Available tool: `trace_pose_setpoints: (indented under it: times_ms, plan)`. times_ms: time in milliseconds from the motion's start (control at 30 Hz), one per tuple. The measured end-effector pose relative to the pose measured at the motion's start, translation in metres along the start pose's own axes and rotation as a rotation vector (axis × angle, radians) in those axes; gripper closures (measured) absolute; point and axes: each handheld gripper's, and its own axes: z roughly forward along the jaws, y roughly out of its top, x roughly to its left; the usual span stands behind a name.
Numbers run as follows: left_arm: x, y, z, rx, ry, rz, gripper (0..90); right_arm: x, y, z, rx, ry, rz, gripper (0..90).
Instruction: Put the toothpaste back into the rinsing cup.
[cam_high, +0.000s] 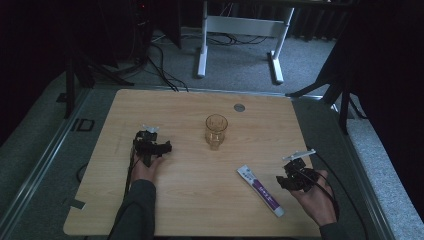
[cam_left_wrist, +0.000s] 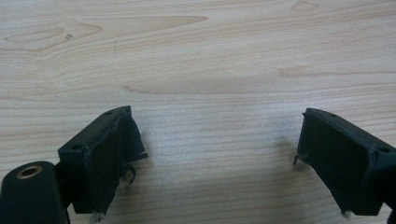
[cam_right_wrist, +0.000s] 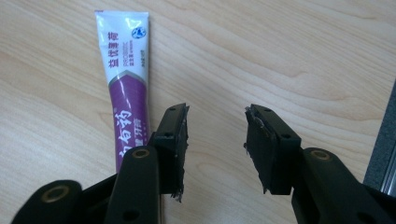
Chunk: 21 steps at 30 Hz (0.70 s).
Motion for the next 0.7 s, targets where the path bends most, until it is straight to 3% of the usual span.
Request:
trace_pose_setpoints:
  times_ms: [700]
  plan:
    - [0.0, 0.0, 0.0, -0.001, 0.002, -0.004, 11.0, 0.009, 0.003, 0.016, 0.073, 0.037, -0.031, 60.9]
